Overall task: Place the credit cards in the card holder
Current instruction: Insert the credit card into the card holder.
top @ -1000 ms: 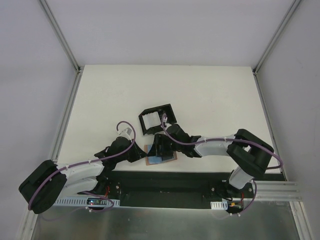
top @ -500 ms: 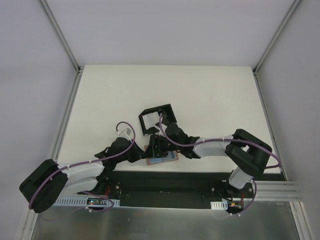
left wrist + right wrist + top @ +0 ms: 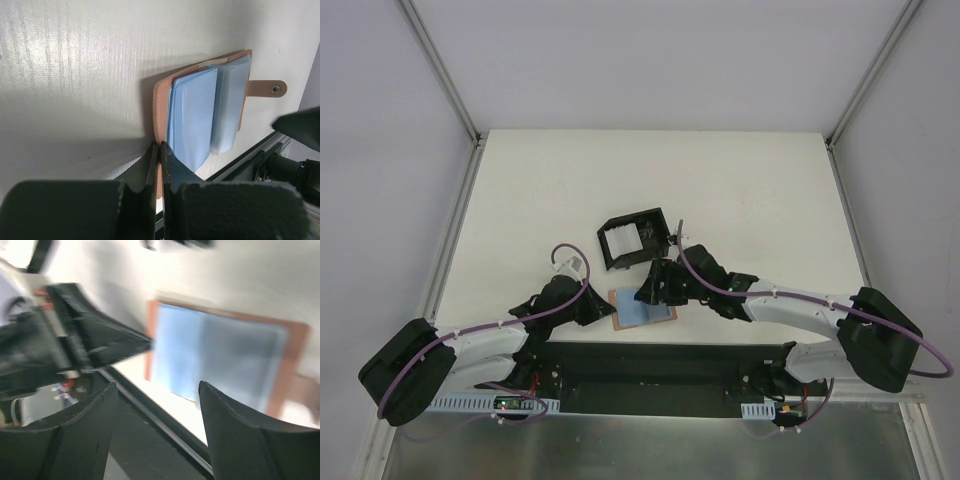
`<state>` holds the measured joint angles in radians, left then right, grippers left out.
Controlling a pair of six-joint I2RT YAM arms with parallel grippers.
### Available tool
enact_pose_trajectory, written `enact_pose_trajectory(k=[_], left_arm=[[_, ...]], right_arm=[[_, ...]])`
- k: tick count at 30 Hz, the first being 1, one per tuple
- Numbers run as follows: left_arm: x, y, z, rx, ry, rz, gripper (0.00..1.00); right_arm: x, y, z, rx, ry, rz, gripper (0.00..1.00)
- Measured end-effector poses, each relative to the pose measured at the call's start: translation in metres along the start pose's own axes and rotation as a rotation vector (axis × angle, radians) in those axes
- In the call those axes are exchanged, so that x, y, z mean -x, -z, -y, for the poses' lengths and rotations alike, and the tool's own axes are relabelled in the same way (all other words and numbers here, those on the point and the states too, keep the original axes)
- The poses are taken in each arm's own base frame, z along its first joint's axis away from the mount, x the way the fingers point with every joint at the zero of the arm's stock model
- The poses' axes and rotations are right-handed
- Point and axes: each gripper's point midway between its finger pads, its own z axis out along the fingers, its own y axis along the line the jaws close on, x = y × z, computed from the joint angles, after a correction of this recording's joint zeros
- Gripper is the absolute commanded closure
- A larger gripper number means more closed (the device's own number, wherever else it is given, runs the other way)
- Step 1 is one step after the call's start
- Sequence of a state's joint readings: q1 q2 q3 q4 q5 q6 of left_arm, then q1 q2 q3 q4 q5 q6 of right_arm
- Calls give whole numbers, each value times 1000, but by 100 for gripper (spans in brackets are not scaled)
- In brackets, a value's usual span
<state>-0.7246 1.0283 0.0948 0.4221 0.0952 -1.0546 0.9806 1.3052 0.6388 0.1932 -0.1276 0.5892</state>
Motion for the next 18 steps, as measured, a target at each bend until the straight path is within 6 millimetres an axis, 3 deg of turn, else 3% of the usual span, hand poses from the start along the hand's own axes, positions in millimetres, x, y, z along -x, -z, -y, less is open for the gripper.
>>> enact_pose_trajectory(k=[4,9,13,18], left_arm=[[0,0,0,-1,-4,1,100],[0,0,0,-2,-14,1,100],[0,0,0,-3,-19,1,100],[0,0,0,-3,-22,0,100]], right_arm=[[-24,0,45,-143,-27,-60,32],[-40,-5,66,-210,-41,-115,32],[-40,-10,62,-202,-48,-124,32],[-40,-34,36,-108,-51,-156,33]])
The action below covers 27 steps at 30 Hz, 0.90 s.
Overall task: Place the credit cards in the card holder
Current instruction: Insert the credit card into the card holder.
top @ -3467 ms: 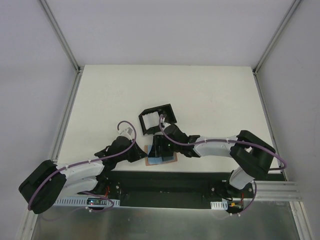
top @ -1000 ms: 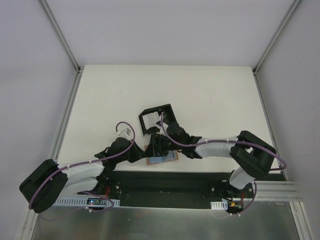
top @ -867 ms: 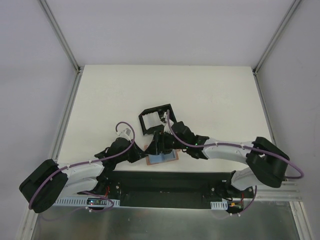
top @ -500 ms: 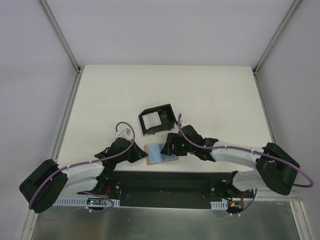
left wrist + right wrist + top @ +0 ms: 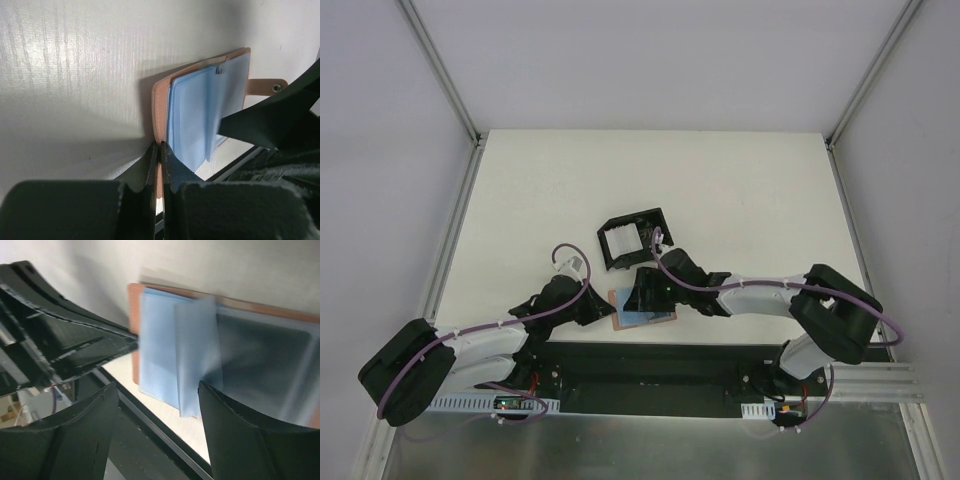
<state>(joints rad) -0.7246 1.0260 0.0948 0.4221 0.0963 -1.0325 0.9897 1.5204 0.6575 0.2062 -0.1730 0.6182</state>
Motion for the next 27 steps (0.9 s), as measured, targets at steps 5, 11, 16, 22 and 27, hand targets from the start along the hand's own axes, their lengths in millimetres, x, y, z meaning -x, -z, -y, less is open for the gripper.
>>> enact_pose_trajectory(k=[5,11,16,22,27], left_arm=[[0,0,0,0,1,1,100],[0,-1,0,-5,14,5,100],[2,-4,0,-6,31,10,100],[2,-5,1,-10,32,12,100],[2,-2,1,-12,21,13,100]], right_arm=[[-5,-13,-30,133,13,-43,33],[-9,1,-82,318,79,-71,33],[3,36,-108,406,145,-1,32],[33,63,-77,285,129,149,36],[51,63,-24,78,103,177,37]])
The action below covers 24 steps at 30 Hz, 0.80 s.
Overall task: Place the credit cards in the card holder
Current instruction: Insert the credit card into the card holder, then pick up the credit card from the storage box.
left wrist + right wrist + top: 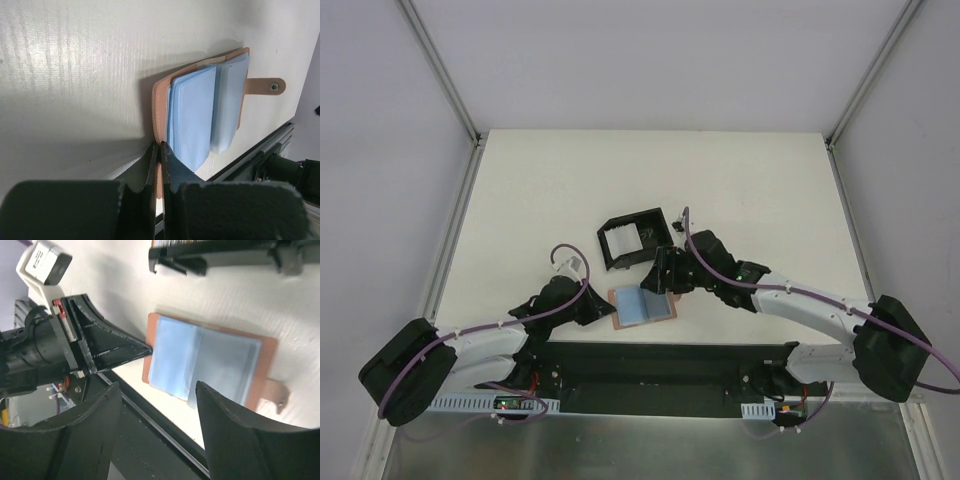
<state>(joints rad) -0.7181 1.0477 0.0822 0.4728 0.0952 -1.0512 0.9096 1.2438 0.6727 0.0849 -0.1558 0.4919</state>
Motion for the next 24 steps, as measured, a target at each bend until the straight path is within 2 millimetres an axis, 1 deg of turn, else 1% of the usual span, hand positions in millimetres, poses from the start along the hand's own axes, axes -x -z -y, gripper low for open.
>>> enact_pose_trajectory(k=[1,3,5,7,8,10,11,12,14,16,18,23,24], left_arm=[[0,1,0,-1,-3,1,100],[0,3,-1,5,-10,0,100],[0,5,-3,11,-16,1,100],[0,6,-4,18,-19,3,100],[0,7,-5,21,-20,4,100],[0,7,-6,25,-20,7,100],[0,7,-6,26,-20,7,100],[0,7,-6,28,-20,7,100],[0,8,-6,27,-21,8,100],[1,9,-6,27,-21,10,100],[0,10,-6,29,-22,10,100],[1,12,-8,35,-21,14,100],[2,13,-8,37,-21,16,100]], right_arm=[[3,2,5,-33,13,-5,37],[16,4,6,-69,44,-3,36],[40,4,-1,-87,80,22,32],[70,1,-8,-98,107,56,29],[81,-1,-10,-102,115,69,28],[102,-9,-9,-120,130,78,28],[109,-15,-6,-131,134,73,27],[114,-22,-2,-143,136,63,27],[117,-36,7,-168,138,30,26],[117,-52,17,-191,138,-19,24],[115,-63,24,-203,136,-51,23],[119,-84,31,-199,125,-105,20],[121,-91,34,-195,120,-117,20]])
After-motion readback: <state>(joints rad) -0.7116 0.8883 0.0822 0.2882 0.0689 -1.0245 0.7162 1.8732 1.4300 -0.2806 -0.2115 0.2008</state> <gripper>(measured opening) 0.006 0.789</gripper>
